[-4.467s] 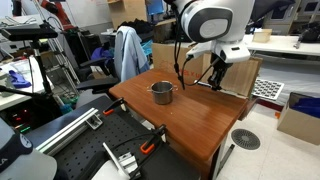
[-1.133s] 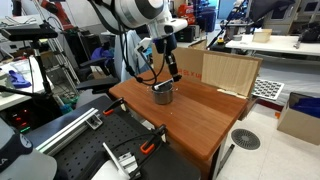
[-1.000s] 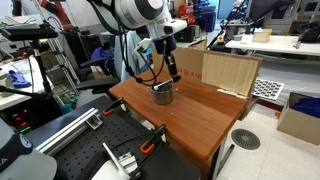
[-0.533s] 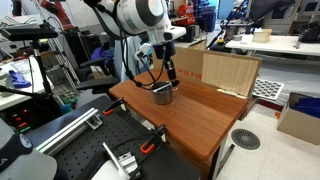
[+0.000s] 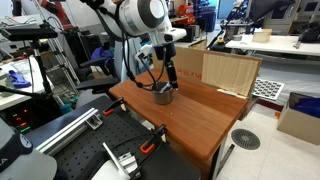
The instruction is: Place the marker in the silver pot
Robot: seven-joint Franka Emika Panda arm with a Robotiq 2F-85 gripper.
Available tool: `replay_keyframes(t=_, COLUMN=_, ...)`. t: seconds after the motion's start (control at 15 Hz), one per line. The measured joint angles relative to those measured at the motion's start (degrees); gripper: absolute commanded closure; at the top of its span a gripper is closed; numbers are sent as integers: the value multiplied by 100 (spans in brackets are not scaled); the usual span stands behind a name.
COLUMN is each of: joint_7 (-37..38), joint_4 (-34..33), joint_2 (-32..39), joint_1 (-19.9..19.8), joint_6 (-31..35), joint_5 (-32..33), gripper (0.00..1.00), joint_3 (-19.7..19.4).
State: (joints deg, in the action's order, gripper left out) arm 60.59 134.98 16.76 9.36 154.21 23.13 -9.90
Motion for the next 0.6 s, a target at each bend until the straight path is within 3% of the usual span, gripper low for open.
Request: replay_keyframes(t=0.6, joint_7=218, joint_4=-380, joint_2=-125, joint_1=17, joint_6=66, joint_5=-105, gripper=0, joint_3=6)
